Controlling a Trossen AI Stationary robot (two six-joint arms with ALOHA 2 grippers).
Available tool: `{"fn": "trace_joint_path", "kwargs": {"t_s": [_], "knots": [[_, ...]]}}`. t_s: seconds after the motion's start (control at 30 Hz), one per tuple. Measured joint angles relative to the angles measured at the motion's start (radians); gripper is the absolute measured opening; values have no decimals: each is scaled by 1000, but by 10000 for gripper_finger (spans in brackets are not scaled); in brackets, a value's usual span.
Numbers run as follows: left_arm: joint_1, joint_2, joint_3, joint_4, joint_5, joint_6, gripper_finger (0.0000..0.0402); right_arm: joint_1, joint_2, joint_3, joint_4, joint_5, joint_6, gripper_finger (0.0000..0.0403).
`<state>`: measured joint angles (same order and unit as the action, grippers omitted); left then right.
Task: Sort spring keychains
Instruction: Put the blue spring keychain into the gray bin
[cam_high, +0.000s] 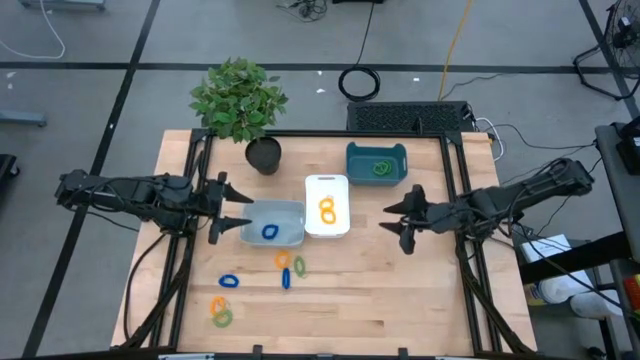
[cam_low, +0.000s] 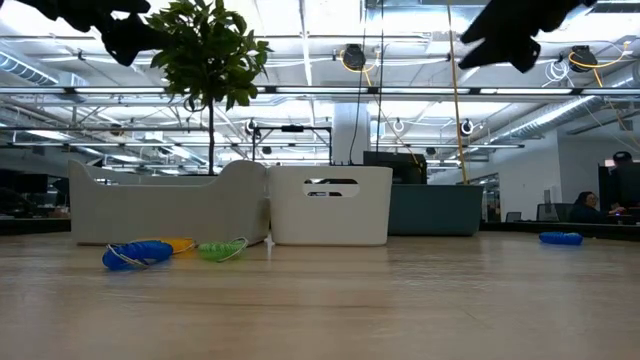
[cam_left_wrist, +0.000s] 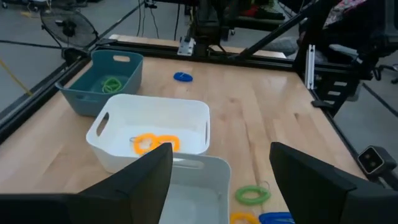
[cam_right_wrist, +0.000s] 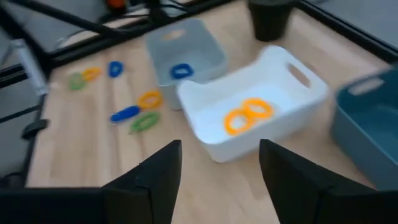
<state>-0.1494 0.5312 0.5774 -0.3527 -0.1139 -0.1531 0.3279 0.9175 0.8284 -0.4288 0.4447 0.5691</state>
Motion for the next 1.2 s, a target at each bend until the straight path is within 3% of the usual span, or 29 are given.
{"fn": "trace_joint_path", "kwargs": {"t_s": [0.37, 0.57, 0.93, 1.2], "knots": [[0, 0, 0, -4, 10, -24, 274, -142, -20, 0, -380, -7, 281, 164], [0, 0, 0, -4, 12, -36, 274, -221, -15, 0, -565, -105, 386, 160], [0, 0, 0, -3, 68, -41, 274, -356, 123, 0, -607, -330, 290, 160], [0, 1, 0, -17, 77, -93, 274, -386, 246, 0, -587, -344, 256, 160]]}}
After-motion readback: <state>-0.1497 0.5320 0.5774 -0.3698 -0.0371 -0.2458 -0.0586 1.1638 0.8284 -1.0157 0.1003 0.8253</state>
